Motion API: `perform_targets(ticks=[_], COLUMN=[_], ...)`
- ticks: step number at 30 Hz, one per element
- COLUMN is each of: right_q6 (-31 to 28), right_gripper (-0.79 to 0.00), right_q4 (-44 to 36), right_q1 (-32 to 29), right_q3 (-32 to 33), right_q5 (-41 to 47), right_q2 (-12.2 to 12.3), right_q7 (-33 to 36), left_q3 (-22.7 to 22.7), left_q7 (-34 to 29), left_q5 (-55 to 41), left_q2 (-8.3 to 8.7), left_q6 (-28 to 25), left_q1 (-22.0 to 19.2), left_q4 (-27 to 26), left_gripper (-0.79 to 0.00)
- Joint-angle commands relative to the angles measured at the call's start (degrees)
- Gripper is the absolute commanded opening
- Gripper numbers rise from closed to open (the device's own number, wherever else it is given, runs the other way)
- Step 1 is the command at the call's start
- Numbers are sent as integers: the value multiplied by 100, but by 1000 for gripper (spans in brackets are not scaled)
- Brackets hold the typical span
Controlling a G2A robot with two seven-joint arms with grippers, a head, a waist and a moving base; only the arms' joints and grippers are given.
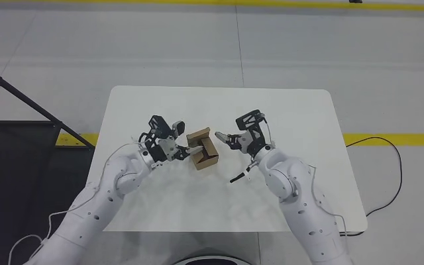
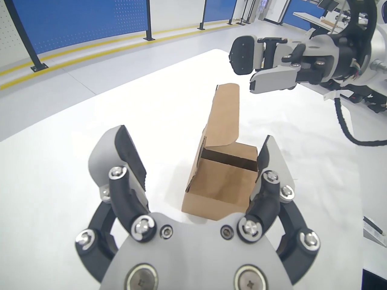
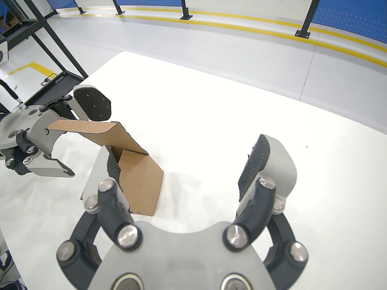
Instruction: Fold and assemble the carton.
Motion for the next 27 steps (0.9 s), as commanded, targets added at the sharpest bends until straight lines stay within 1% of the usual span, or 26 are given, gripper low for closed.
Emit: perform_targets(ticks=[1, 3, 7, 10, 13, 15, 16, 17, 23, 27], right_q6=[-14, -18, -24, -23, -27, -49, -72, -98, -149, -193], right_gripper=[0, 0, 0, 0, 0, 0, 0, 0, 0, 0], right_q4=[-1, -8, -25, -39, -44, -37, -31, -23, 55, 72], right_q1=[-14, -26, -39, -46, -48, -45, -32, -13, 163, 259], right_q3=[29, 50, 68, 71, 69, 52, 41, 32, -168, -346], right_q5=[22, 35, 49, 44, 39, 24, 15, 0, -62, -138], right_q2=[6, 11, 18, 22, 25, 28, 30, 33, 21, 1], right_q7=[-14, -36, -39, -46, -43, 9, 76, 160, 748, 895], left_q3=[7, 15, 43, 74, 96, 102, 103, 105, 107, 104], left_q7=[139, 228, 343, 479, 601, 669, 702, 733, 897, 949], left_q5=[131, 228, 411, 557, 706, 818, 861, 917, 1159, 1256], left_q2=[-14, -26, -55, -81, -101, -113, -120, -126, -160, -183], left_q6=[2, -10, 39, 100, 144, 199, 234, 274, 485, 564], left_q1=[3, 2, -1, 7, 17, 22, 30, 35, 98, 123], left_q4=[46, 74, 118, 137, 156, 161, 163, 156, 110, 91], left_gripper=[-83, -169, -397, -434, -489, -579, -656, -686, -782, -785])
